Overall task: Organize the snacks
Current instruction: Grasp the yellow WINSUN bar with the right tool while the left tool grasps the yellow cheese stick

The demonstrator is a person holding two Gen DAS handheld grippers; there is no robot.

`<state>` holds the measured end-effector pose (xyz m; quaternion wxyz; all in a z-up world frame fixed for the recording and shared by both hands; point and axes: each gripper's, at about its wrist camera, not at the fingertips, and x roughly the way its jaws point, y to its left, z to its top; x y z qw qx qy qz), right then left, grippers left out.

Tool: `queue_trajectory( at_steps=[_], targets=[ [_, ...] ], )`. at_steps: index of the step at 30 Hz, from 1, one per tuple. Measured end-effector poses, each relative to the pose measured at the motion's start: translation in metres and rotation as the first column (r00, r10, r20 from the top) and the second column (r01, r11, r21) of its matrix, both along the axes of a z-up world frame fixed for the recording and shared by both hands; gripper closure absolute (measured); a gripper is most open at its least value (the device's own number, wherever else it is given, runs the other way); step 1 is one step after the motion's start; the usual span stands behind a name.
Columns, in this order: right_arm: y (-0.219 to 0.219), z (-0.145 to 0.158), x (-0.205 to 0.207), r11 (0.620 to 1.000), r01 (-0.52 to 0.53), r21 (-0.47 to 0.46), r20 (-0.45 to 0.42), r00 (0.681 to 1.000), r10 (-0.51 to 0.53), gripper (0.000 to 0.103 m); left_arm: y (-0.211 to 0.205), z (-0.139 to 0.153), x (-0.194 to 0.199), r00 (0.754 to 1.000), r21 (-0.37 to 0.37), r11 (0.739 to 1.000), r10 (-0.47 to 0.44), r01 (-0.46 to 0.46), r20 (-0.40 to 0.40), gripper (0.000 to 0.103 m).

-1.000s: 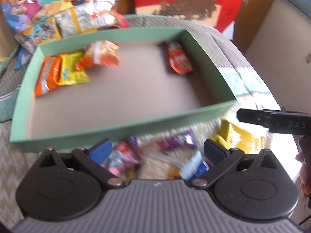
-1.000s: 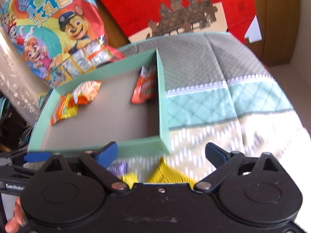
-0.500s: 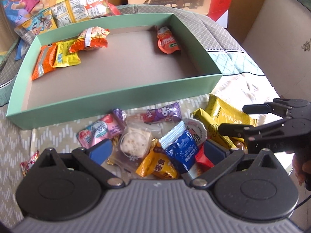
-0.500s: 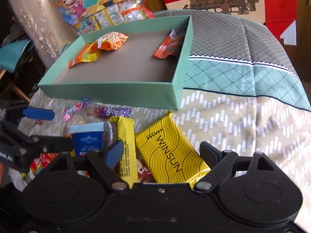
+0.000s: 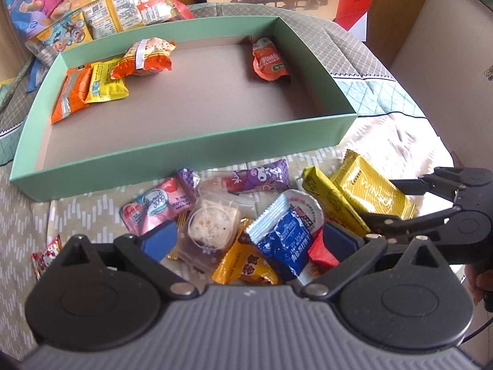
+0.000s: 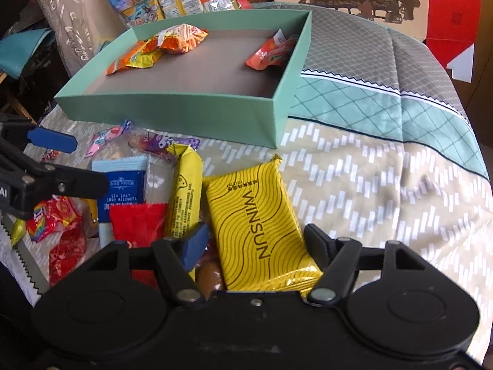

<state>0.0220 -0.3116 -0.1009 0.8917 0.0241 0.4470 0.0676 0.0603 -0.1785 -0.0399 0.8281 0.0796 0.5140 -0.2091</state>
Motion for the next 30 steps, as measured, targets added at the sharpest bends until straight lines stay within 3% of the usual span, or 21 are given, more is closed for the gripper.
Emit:
queue_trajectory(
  at_steps=[3,7,12,20,21,22,23,25,30],
  targets=[
    [-0.007,0.002,0.001,0.997,0.075,0.005,0.014,0.997,-0.075,0.053,-0.005,0.003,-0.001,1.0,0.001,1.0,-0.02,0.02,0.012,0.005],
    [-0.042,0.0,-0.01,0.967,0.223,0.123,-0.005,0.975,-0.224,0.053,-0.024,0.012,0.0,0.997,-0.011,0.998,-0.068,0.069,0.044,0.018],
    [-0.064,-0.004,-0.03,0.936,0.305,0.174,-0.014,0.951,-0.307,0.053,-0.072,0.01,-0.001,0.98,-0.022,0.981,-0.191,0.193,0.054,0.038],
    [-0.075,-0.01,-0.048,0.907,0.356,0.224,-0.002,0.931,-0.365,0.052,-0.116,-0.033,0.006,0.973,0.045,0.975,-0.214,0.218,-0.085,0.039],
    [-0.075,-0.01,-0.049,0.904,0.361,0.228,-0.001,0.929,-0.37,0.052,-0.116,-0.038,0.006,0.973,0.055,0.974,-0.214,0.22,-0.086,0.045],
    [-0.073,-0.01,-0.047,0.902,0.365,0.23,-0.001,0.927,-0.375,0.052,-0.117,-0.04,0.004,0.974,0.07,0.973,-0.217,0.222,-0.07,0.063],
    [-0.073,-0.01,-0.047,0.901,0.368,0.23,0.0,0.926,-0.378,0.052,-0.118,-0.041,0.002,0.972,0.091,0.968,-0.228,0.232,-0.049,0.071],
    [-0.073,-0.009,-0.05,0.899,0.373,0.23,0.002,0.923,-0.384,0.052,-0.116,-0.041,0.0,0.97,0.099,0.965,-0.242,0.244,-0.032,0.082],
    [-0.073,-0.003,-0.051,0.881,0.396,0.259,0.0,0.912,-0.41,0.053,-0.108,-0.027,0.0,0.973,0.066,0.971,-0.23,0.23,-0.001,0.083]
  ],
)
